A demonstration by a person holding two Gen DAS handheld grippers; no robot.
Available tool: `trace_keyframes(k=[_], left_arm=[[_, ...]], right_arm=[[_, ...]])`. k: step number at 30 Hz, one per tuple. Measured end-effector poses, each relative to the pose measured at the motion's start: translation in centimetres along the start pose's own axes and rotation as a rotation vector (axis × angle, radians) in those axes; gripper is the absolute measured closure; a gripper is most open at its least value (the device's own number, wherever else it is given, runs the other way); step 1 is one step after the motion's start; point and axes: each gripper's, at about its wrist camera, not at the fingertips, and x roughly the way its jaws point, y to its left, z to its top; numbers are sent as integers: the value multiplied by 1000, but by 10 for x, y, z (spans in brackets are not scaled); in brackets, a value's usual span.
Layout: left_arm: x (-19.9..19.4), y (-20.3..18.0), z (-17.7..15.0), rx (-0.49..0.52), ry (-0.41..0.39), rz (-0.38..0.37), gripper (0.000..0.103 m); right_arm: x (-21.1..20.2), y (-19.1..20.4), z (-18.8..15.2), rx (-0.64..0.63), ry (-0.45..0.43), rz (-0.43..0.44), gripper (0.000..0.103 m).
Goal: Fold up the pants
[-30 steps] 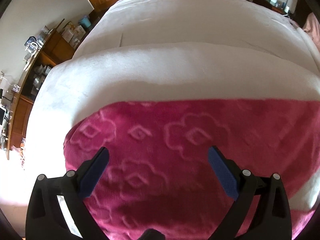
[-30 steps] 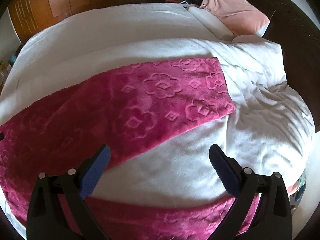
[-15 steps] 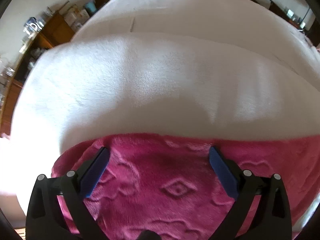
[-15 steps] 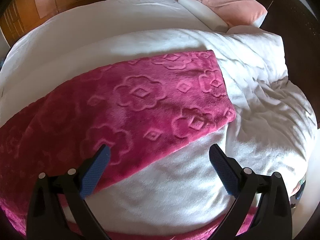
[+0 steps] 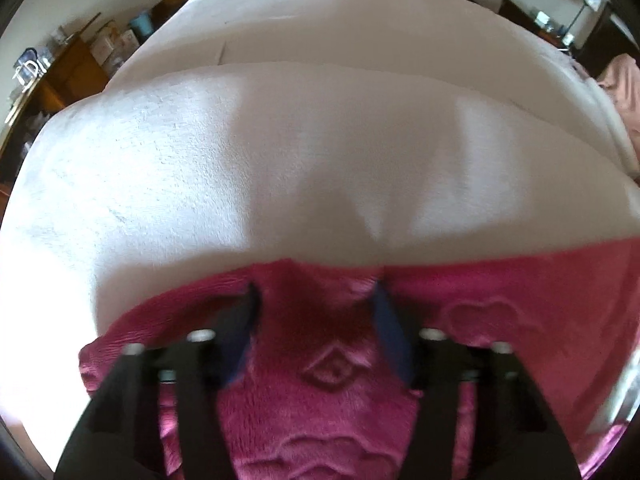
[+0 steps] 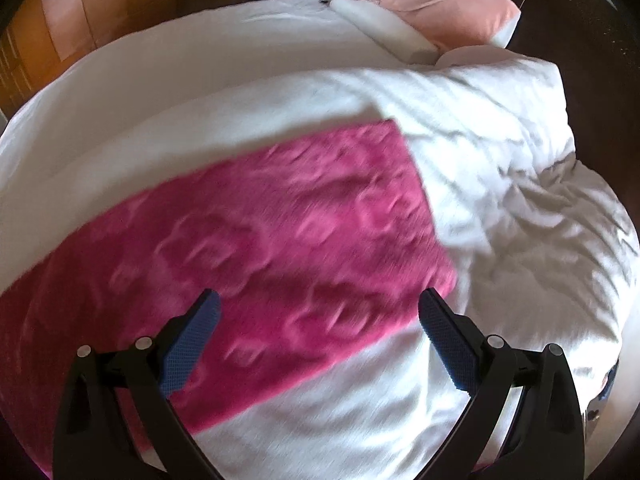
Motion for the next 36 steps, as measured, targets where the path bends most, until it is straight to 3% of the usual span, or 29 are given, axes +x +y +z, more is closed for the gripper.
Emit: trace_keyframes(k=[3,9,17,20,25,31,36], left_arm=[[-7,10,-2,-27,0,-21,85],[-24,35,-6,-57,-19,-71,88],[-62,34,-15,-91,-64,-91,89],[-70,42,-16,-100,-74,-89,89],[-83,29,-26,-104,-83,-81,89],[-104,12,-37,-110,-115,-89,90],[-124,19,-61,-104,-143,-117,90]], right_arm=[[12,-16,23,15,-12,9,3],[50,-45,72,57,18,17,3],[102,-74,117,187,93,60,4],[118,-73,124,186,135,109,28],[107,-67,127,157,123,140,87],[40,-78,121,123,-5,152,90],[-17,-106,89,171,-65,181,90]])
